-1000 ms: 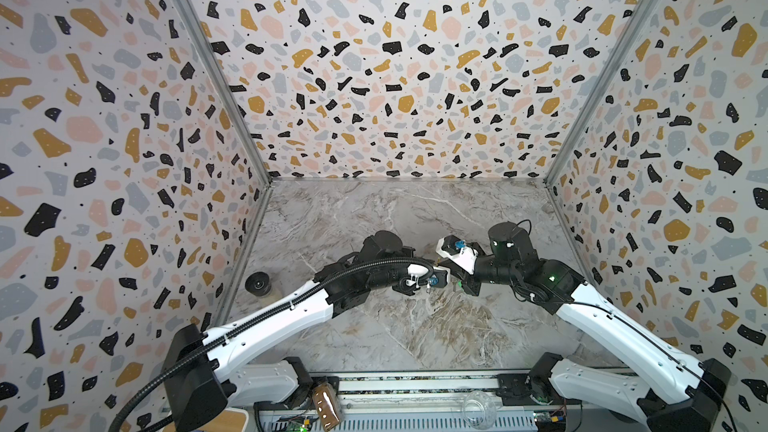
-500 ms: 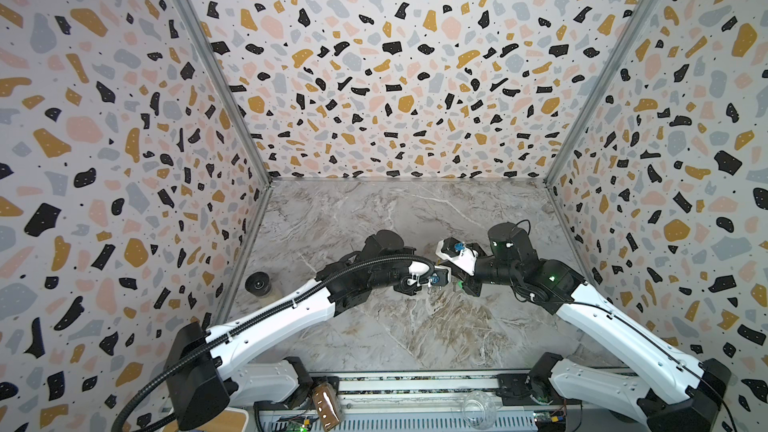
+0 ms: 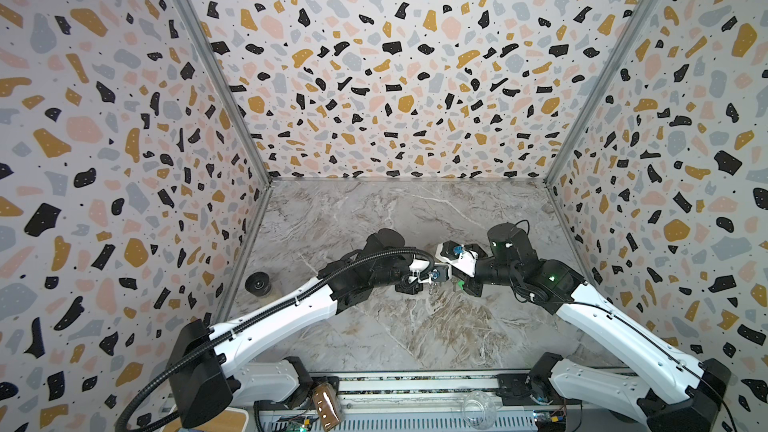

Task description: Remove the keys from the keyring

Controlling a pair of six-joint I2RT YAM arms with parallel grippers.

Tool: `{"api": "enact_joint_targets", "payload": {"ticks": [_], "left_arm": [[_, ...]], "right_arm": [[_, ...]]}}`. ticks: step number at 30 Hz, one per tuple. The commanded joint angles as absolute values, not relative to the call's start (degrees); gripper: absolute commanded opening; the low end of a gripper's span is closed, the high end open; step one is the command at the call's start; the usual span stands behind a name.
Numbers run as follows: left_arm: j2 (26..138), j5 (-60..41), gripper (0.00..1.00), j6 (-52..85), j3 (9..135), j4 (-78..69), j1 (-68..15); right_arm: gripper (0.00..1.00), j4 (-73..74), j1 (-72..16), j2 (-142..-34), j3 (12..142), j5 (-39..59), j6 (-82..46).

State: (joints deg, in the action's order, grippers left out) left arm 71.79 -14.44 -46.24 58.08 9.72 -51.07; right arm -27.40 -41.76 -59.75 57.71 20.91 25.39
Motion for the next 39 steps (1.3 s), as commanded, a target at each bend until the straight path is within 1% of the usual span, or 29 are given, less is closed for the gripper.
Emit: {"api": "enact_joint_targets", "payload": {"ticks": [1, 3, 5, 7, 9, 12, 13, 15, 19, 23, 27, 33, 39], "left_arm": [[72.3, -18.5, 0.05, -44.9, 60.3, 8.5, -50.5], [72.1, -20.4, 0.04, -44.0, 60.1, 7.8, -49.8], [72.1, -22.7, 0.01, -43.2, 59.9, 7.4, -48.8], [72.1, -25.7, 0.00, -42.3, 59.7, 7.2, -47.7], [71.9, -28.9, 0.00, -41.0, 59.3, 6.2, -46.5], [71.9, -33.3, 0.00, -38.5, 58.5, 4.2, -44.4], [71.8, -34.7, 0.00, -37.7, 58.1, 3.4, -43.8], [71.6, -37.5, 0.00, -34.7, 56.9, 0.2, -42.5], [71.1, -41.0, 0.00, -28.6, 54.8, -6.9, -41.2], [71.8, -41.7, 0.00, -26.5, 54.8, -8.8, -41.1], [71.7, -41.6, 0.00, -22.6, 52.9, -14.9, -41.1], [71.6, -42.5, 0.00, -23.5, 51.9, -18.1, -41.0], [71.9, -44.6, 0.00, -26.0, 52.5, -17.3, -40.9]], "right_arm": [[0.04, -25.3, -42.2, -59.4, 60.0, 22.5, 25.4], [0.05, -24.8, -42.2, -59.4, 60.0, 22.8, 25.5], [0.07, -24.5, -42.2, -59.4, 60.0, 22.9, 25.6], [0.08, -24.1, -42.2, -59.3, 60.0, 22.9, 25.7], [0.13, -23.3, -42.2, -58.8, 59.7, 22.6, 25.9], [0.27, -21.8, -42.1, -56.7, 58.8, 20.2, 26.2], [0.30, -20.7, -42.0, -55.6, 58.0, 19.2, 26.4], [0.32, -18.8, -41.6, -53.5, 56.3, 18.0, 26.4], [0.34, -15.9, -41.0, -50.4, 53.3, 17.5, 25.8], [0.33, -14.1, -40.8, -48.8, 51.2, 17.3, 25.1], [0.33, -12.8, -40.0, -48.3, 50.1, 17.7, 24.8], [0.31, -11.8, -37.9, -48.7, 50.7, 20.7, 24.9], [0.30, -15.8, -36.2, -47.7, 53.4, 24.4, 26.0]]}}
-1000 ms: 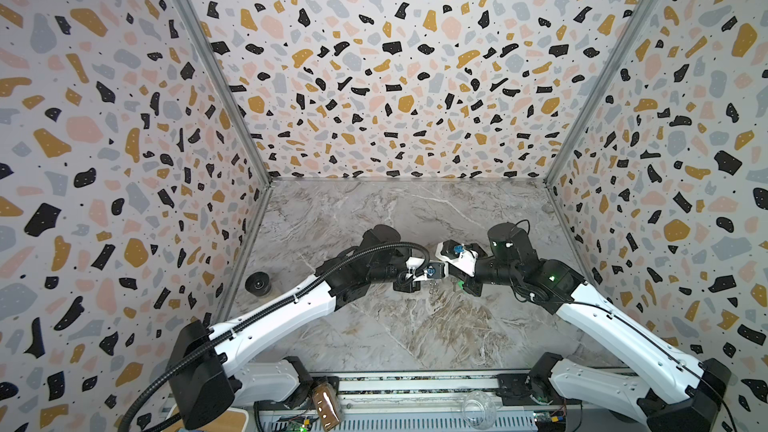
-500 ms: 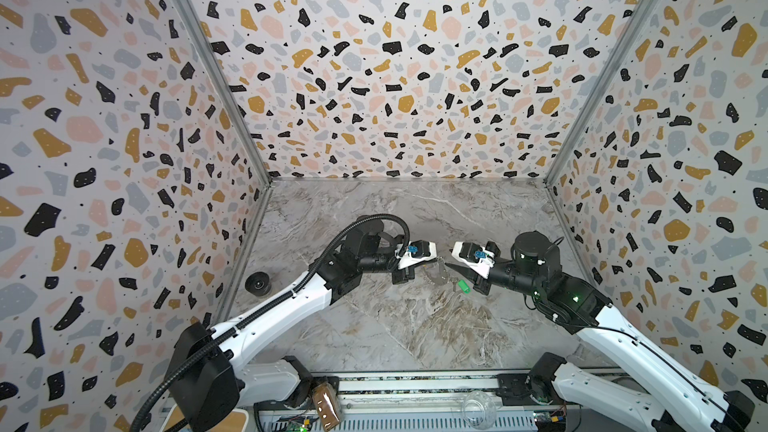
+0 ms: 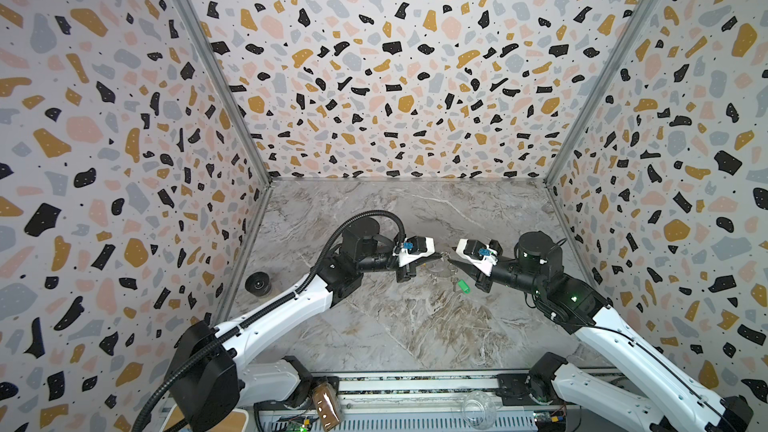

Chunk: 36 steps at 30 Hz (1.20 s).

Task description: Remove the keys from the keyring

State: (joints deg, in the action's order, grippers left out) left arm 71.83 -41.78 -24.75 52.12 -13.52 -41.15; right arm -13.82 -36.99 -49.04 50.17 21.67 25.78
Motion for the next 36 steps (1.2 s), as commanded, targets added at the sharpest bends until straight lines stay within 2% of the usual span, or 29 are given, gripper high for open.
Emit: {"api": "enact_joint_targets", "payload": {"ticks": [1, 10, 32, 36], "left_arm": [[72.0, -44.9, 0.00, -26.5, 52.6, -17.0, -40.9], [73.2, -47.2, 0.00, -30.2, 53.9, -13.3, -40.9], [73.8, -49.3, 0.00, -32.3, 55.3, -10.8, -40.9], [73.8, -50.0, 0.00, -32.3, 55.3, -10.5, -40.9]], "right_arm": [[0.30, -16.6, -35.9, -47.5, 54.0, 25.0, 26.1], [0.26, -24.3, -35.2, -49.1, 59.3, 23.9, 29.2], [0.22, -27.1, -35.2, -53.5, 58.0, 30.6, 32.3], [0.19, -26.1, -35.2, -53.5, 57.3, 30.9, 32.7]]}}
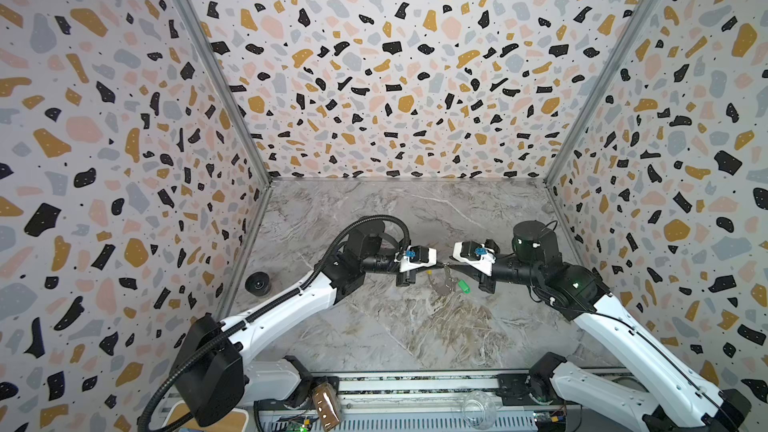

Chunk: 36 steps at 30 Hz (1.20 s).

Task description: Remove the keys from the keyring

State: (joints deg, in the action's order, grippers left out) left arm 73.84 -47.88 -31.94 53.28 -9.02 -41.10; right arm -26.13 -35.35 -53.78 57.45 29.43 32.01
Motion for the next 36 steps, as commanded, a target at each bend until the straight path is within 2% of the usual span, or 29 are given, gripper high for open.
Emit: {"api": "enact_joint_targets", "payload": {"ticks": [1, 16, 17, 19, 22, 28, 36], "left_arm": [[73.8, -50.1, 0.00, -32.4, 55.3, -10.5, -40.9], [74.3, -49.7, 0.00, -32.8, 56.5, -8.8, -40.9], [74.3, -49.0, 0.08, -33.1, 56.6, -8.4, -40.8], [73.5, -44.0, 0.22, -36.0, 57.6, -4.7, -40.9], [71.3, -36.5, 0.30, -40.3, 58.8, -0.2, -41.7], [68.2, -24.4, 0.32, -49.2, 58.5, 3.4, -46.2], [69.6, -18.9, 0.30, -56.5, 60.3, 7.5, -49.6]], "right_arm": [[0.18, -25.9, -35.2, -53.6, 57.1, 30.9, 32.8], [0.03, -25.6, -35.2, -54.0, 56.9, 32.0, 33.2], [0.02, -25.8, -35.2, -54.0, 57.0, 31.8, 33.2], [0.01, -26.7, -35.2, -54.1, 57.5, 30.7, 32.6], [0.00, -29.6, -35.2, -55.4, 59.2, 29.5, 32.0], [0.00, -35.5, -35.2, -59.3, 63.5, 28.5, 30.8], [0.00, -37.2, -35.7, -61.0, 65.3, 28.3, 29.6]]}}
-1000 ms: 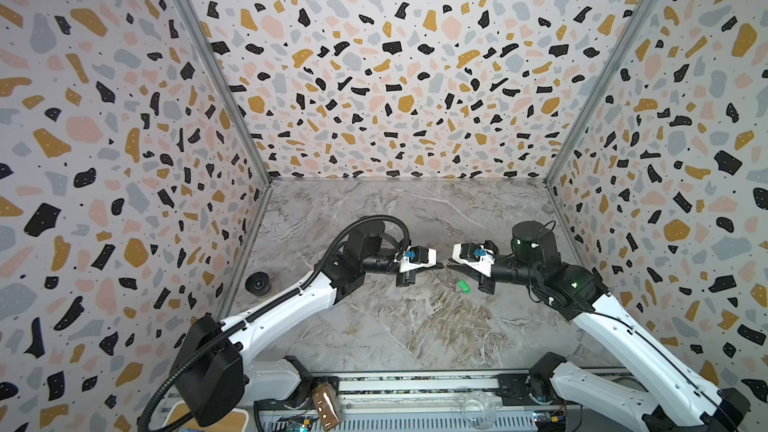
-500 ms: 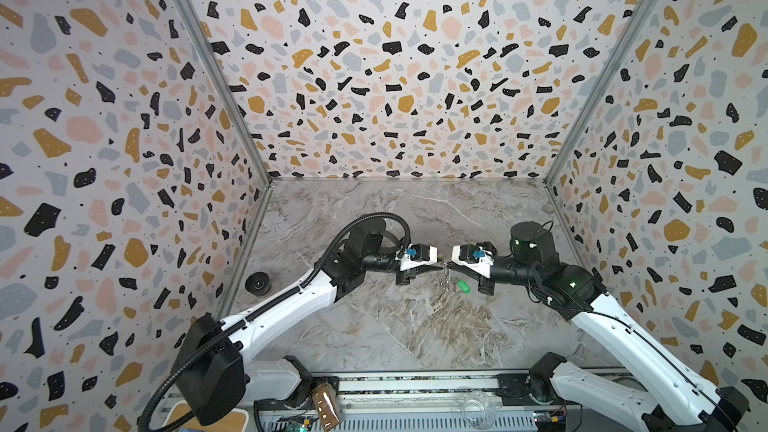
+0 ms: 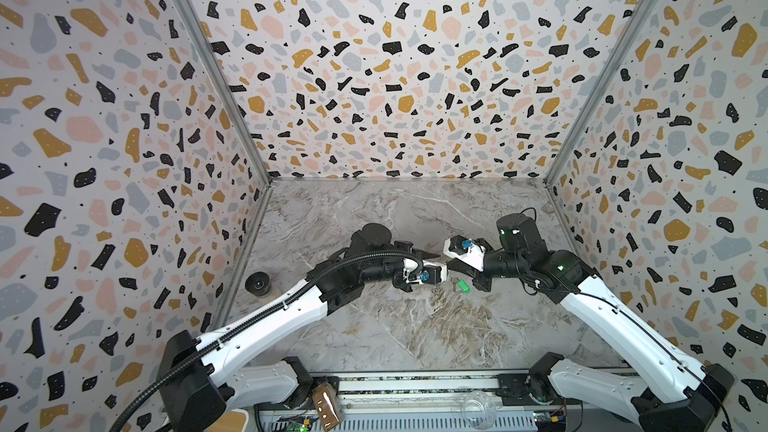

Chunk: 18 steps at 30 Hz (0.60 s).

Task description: Remove the keys from the keyring

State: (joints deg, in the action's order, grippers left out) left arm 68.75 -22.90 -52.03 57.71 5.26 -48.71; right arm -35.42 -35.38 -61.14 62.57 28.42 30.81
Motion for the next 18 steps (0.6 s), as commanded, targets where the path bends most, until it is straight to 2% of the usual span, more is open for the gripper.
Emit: {"api": "enact_joint_targets", "payload": {"ticks": [1, 5, 18], "left_arm": [[70.0, -17.6, 0.30, -56.8, 60.6, 7.8, -50.2], [70.5, -14.6, 0.29, -56.7, 60.7, 6.7, -51.4], [72.0, -13.6, 0.20, -55.9, 61.0, 6.0, -52.6]], "right_arm": [[0.00, -37.2, -35.9, -60.9, 65.3, 28.3, 29.6], [0.00, -37.5, -36.3, -61.2, 65.2, 28.0, 29.1], [0.00, -37.4, -36.8, -62.5, 66.4, 27.9, 29.1]]}}
